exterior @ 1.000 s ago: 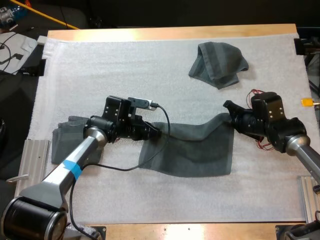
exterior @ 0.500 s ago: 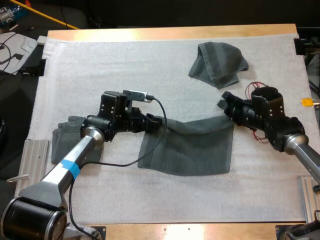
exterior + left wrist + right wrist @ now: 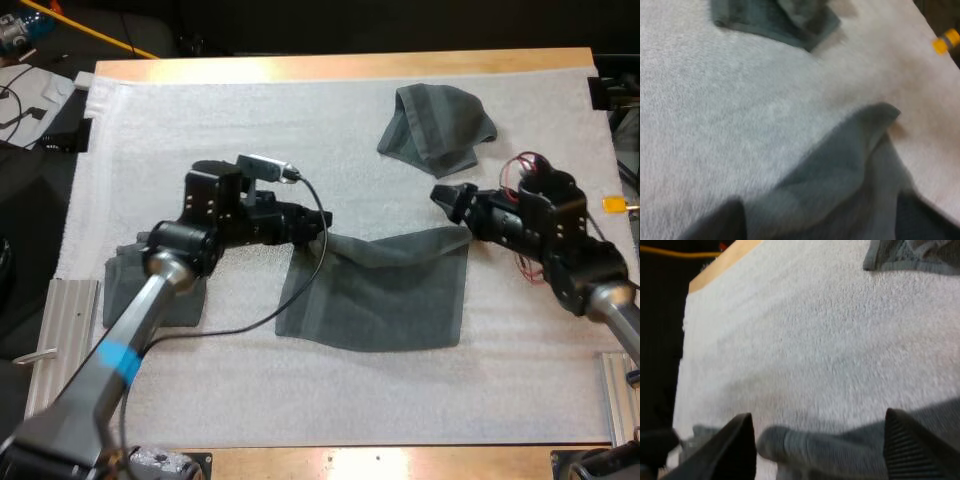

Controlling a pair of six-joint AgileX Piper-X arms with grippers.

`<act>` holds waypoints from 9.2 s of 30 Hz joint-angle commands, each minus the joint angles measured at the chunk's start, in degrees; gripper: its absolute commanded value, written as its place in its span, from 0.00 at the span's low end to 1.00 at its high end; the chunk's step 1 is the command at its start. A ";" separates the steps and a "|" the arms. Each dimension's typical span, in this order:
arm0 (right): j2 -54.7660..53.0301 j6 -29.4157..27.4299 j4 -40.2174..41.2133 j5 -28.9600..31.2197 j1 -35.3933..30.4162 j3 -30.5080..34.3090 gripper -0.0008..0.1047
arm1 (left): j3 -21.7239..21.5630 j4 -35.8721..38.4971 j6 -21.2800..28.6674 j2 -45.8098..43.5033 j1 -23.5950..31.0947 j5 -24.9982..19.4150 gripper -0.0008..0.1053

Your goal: Pick towel from pile, fold and stack

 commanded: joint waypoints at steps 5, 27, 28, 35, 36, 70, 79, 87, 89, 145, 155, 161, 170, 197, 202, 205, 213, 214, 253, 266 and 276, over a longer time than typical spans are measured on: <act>-12.39 -9.32 16.45 0.66 0.00 -0.32 0.52 | -0.77 12.87 4.55 -15.14 -0.18 -2.77 0.57; -32.17 -15.52 41.96 1.11 0.08 -0.31 0.11 | -0.84 39.29 7.46 -38.32 -0.15 -6.46 0.58; -32.39 -15.80 42.89 1.27 0.19 -0.24 0.07 | -0.87 40.12 7.65 -38.70 -0.25 -6.48 0.58; -30.78 -16.35 44.80 1.40 0.00 0.02 0.01 | -0.75 42.24 8.03 -39.68 -0.12 -6.39 0.58; -30.74 -16.21 44.32 1.04 -0.10 0.02 0.01 | -0.79 42.05 7.78 -39.63 -0.10 -6.41 0.58; 14.96 -10.85 26.47 1.03 13.36 -13.44 0.01 | -0.67 43.94 7.72 -39.38 -0.16 -6.52 0.58; 23.74 -10.63 27.29 0.72 13.36 -18.57 0.01 | -0.70 44.13 7.73 -39.22 -0.13 -6.57 0.58; 27.24 -10.35 26.98 0.62 13.45 -20.48 0.01 | -0.72 44.18 7.67 -39.49 -0.06 -6.31 0.57; 28.24 -10.10 26.84 0.48 13.55 -21.10 0.01 | -0.74 44.24 7.69 -39.46 -0.10 -6.28 0.57; 25.47 -21.67 38.77 10.71 20.09 -33.18 0.01 | -0.73 44.67 7.93 -39.63 -0.10 -6.43 0.57; 34.08 -18.84 34.47 11.37 20.09 -34.15 0.01 | -0.66 44.90 7.78 -39.44 -0.04 -6.53 0.57; 35.92 -18.10 32.93 11.84 20.08 -34.11 0.01 | -0.68 44.89 7.91 -39.60 -0.09 -6.35 0.57; 39.42 -12.59 23.52 13.39 19.95 -35.24 0.01 | -0.72 45.22 8.00 -39.77 -0.08 -6.38 0.57; 24.33 -17.19 19.49 23.30 19.21 -36.56 0.01 | -0.77 45.70 8.41 -39.52 -0.16 -5.98 0.57; 18.54 -19.97 31.25 23.92 19.19 -36.61 0.03 | -0.72 45.72 8.48 -39.56 -0.13 -5.94 0.57; 15.53 -20.53 38.44 24.24 19.13 -36.57 0.17 | -0.74 45.63 8.48 -39.49 -0.18 -5.97 0.57; 10.46 -21.35 47.34 24.29 19.10 -36.93 0.59 | -0.73 46.13 8.44 -39.40 -0.26 -6.21 0.57; 9.53 -21.37 49.02 24.36 19.20 -36.97 0.59 | -0.74 46.13 8.47 -39.44 -0.28 -6.29 0.57; -32.02 -3.16 51.74 16.33 18.80 9.58 0.61 | 1.70 49.71 7.71 -39.71 -0.08 -6.47 0.57; -27.00 3.63 30.75 11.22 19.21 21.91 0.62 | 2.33 49.69 7.98 -39.42 -0.04 -6.10 0.57; -13.12 5.04 18.00 11.69 16.76 21.71 0.42 | 2.37 50.44 8.10 -39.46 0.11 -5.92 0.58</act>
